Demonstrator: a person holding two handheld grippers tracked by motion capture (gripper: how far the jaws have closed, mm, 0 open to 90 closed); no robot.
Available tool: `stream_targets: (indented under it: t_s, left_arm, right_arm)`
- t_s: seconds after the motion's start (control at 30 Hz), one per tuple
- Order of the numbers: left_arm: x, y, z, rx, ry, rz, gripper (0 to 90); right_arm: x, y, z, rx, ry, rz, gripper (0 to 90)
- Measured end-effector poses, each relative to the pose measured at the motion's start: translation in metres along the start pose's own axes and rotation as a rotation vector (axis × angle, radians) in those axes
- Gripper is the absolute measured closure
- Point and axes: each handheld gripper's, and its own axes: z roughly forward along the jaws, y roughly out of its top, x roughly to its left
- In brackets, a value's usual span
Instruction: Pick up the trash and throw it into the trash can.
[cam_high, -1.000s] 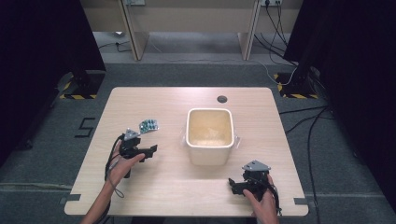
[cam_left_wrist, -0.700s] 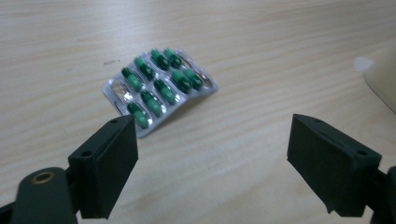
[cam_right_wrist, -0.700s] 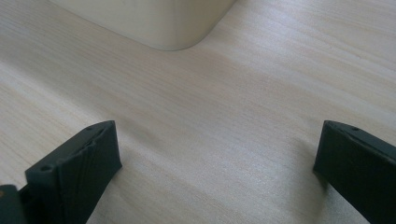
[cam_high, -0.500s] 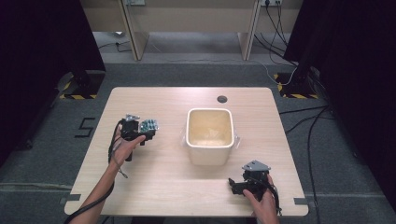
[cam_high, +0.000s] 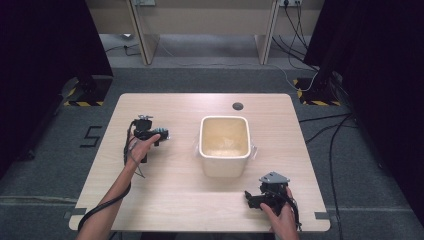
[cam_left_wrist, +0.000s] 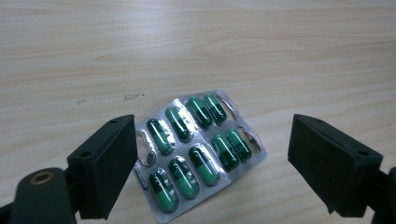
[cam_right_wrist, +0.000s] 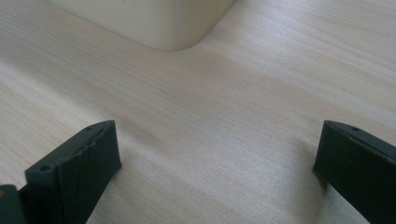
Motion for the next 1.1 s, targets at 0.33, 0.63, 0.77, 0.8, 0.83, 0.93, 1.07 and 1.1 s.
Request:
stream_targets:
  t_s: [0.33, 0.63, 0.77, 0.8, 0.83, 0.93, 1.07, 1.1]
  left_arm:
    - [-0.003, 0.005, 0.015, 0.024, 0.054, 0.005, 15.1]
    - [-0.006, 0.007, 0.019, 0.025, 0.09, 0.009, 15.1]
    - [-0.009, 0.006, 0.022, 0.033, 0.114, 0.029, 14.1]
    - [-0.01, 0.006, 0.023, 0.036, 0.119, 0.032, 14.1]
    - [-0.011, 0.007, 0.023, 0.04, 0.125, 0.038, 13.7]
    - [-0.012, 0.006, 0.024, 0.047, 0.137, 0.06, 13.6]
    - [-0.014, 0.002, 0.025, 0.056, 0.17, 0.097, 11.6]
    - [-0.014, 0.002, 0.025, 0.056, 0.17, 0.097, 8.0]
  right_arm:
    - [0.0, 0.0, 0.0, 0.001, 0.0, -0.001, 0.2]
    - [0.0, 0.0, 0.0, 0.001, 0.0, 0.0, 0.2]
    - [0.0, 0.0, 0.0, 0.001, 0.0, 0.0, 0.3]
    - [0.0, 0.0, 0.0, 0.001, 0.0, -0.001, 0.3]
    - [0.0, 0.0, 0.0, 0.001, 0.0, 0.0, 0.3]
    - [0.0, 0.0, 0.0, 0.0, 0.001, -0.001, 0.3]
    - [0.0, 0.0, 0.0, 0.001, 0.0, -0.001, 0.3]
    - [0.0, 0.0, 0.0, 0.001, 0.0, -0.001, 0.3]
